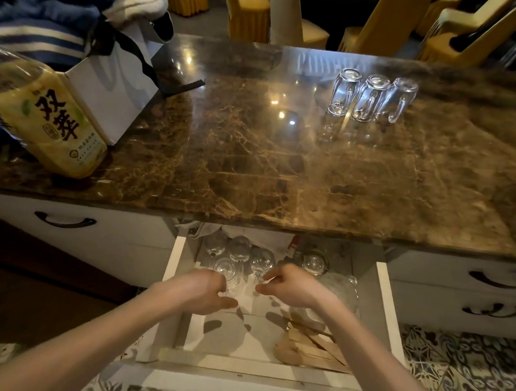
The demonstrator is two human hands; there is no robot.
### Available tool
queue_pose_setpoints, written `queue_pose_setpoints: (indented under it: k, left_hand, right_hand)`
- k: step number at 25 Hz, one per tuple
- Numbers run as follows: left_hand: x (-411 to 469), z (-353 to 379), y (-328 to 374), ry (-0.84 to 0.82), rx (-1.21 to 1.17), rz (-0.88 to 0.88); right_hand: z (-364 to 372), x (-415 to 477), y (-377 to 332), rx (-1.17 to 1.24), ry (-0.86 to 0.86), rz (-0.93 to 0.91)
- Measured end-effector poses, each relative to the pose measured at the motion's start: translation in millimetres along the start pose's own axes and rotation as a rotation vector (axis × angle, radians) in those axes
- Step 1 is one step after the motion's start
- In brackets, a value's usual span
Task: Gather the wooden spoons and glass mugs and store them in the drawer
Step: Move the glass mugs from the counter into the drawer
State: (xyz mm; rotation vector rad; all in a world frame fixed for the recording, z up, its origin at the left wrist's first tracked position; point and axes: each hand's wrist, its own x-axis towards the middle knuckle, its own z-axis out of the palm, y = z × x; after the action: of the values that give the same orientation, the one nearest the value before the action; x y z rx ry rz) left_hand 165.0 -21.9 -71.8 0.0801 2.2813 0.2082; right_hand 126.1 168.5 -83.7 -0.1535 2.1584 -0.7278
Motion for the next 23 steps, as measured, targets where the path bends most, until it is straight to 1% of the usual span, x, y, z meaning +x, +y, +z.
queue_pose_setpoints:
  k: [1,2,6,10,12,14,16,19,23]
  left_hand:
    - [-7.5,-14.5,6.9,0.019,0.000,0.042]
    - [-14.4,-29.9,12.8,0.040,-0.052,0.085]
    - [-33.9,-91.3,29.1,0.228,-0.445,0.300]
    - [-22.1,-135.9,57.3,0.493,-0.716,0.493]
    - [-10.1,-155.3,73.4,0.637,-0.842,0.548]
    - [2.9,-172.5,87.6,0.742,-0.910,0.566]
    - [19.3,-187.2,98.0,0.796,-0.961,0.552]
    - [47.6,-206.1,105.7,0.837,-0.990,0.528]
    - [86.9,-221.9,117.8,0.833,-0.999,0.530]
  right_hand:
    - [-9.9,-8.4,-2.5,-0.012,0.008,-0.032]
    - [-20.3,-16.9,-5.5,-0.004,0.022,-0.072]
    - [-67.1,-46.8,-23.1,0.162,0.136,-0.211]
    - [-110.5,-53.4,-29.6,0.288,0.401,-0.286]
    - [-126.9,-51.8,-31.3,0.392,0.536,-0.315]
    - [-139.5,-49.9,-33.3,0.482,0.653,-0.356]
    - [-151.5,-45.3,-36.3,0.574,0.766,-0.394]
    - [-171.4,-28.3,-44.7,0.625,0.906,-0.395]
    - [-200.2,2.5,-44.2,0.682,1.024,-0.344]
